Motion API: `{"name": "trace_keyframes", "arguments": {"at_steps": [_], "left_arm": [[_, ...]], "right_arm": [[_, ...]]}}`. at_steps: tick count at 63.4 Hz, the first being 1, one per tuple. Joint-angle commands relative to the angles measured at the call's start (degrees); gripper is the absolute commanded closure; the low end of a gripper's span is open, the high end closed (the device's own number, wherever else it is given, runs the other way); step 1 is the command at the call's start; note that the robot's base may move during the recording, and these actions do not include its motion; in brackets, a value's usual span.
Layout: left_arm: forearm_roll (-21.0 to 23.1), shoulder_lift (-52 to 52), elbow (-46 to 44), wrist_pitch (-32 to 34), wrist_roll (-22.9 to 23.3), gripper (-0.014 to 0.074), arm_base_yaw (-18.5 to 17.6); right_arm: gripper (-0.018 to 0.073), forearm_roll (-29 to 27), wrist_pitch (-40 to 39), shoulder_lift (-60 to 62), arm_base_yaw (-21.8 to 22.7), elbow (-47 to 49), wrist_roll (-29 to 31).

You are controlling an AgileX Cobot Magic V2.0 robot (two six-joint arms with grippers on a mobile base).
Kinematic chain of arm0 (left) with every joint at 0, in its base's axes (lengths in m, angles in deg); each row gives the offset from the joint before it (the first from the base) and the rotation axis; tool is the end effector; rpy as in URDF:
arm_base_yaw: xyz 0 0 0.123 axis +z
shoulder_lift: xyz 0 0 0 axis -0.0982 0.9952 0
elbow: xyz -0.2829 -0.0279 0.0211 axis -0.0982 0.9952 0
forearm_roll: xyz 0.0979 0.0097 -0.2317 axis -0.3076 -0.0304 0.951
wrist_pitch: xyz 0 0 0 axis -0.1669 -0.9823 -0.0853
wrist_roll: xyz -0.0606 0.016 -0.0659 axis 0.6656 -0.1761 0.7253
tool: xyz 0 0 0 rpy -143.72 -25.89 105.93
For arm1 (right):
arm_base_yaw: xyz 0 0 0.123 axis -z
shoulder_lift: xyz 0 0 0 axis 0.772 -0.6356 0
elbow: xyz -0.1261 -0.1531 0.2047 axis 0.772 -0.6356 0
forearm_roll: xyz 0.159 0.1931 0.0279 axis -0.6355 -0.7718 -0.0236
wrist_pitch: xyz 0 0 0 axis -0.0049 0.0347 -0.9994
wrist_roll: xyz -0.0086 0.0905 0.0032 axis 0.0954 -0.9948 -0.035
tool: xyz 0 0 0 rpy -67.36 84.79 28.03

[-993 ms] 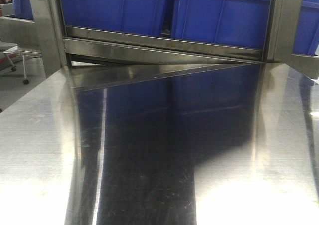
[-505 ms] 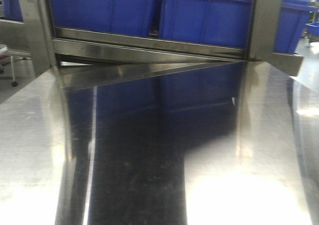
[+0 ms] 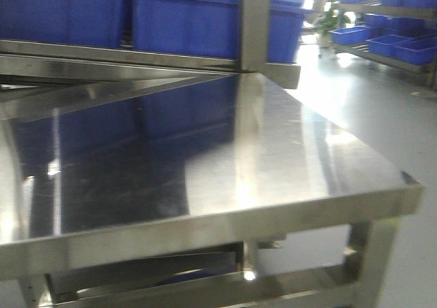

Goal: Pick and sort blue part to right shelf
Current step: 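Drive the base along the yellow floor line carrying both parts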

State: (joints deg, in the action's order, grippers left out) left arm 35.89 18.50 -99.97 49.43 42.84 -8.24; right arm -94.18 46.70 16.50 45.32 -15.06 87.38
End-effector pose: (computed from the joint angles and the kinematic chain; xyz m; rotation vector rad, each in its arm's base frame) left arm 0.0712 -0.0092 0.2943 0.0240 1.5914 -0.1506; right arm 0.0916 0.0086 0.2987 -0.0272 1.5539 0.1208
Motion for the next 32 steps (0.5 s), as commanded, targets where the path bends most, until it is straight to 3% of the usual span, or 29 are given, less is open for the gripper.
{"name": "trace_keyframes", "arguments": {"at_steps": [1, 32], "left_arm": [[0.3, 0.4, -1.7, 4.9, 0.2, 0.0210, 0.1], [0.3, 0.4, -1.7, 4.9, 0.2, 0.0210, 0.1]], "right_arm": [[0.0200, -0.1, -5.1, -0.3, 0.4, 1.7, 0.4], [0.0200, -0.1, -5.1, -0.3, 0.3, 1.7, 0.4]]}}
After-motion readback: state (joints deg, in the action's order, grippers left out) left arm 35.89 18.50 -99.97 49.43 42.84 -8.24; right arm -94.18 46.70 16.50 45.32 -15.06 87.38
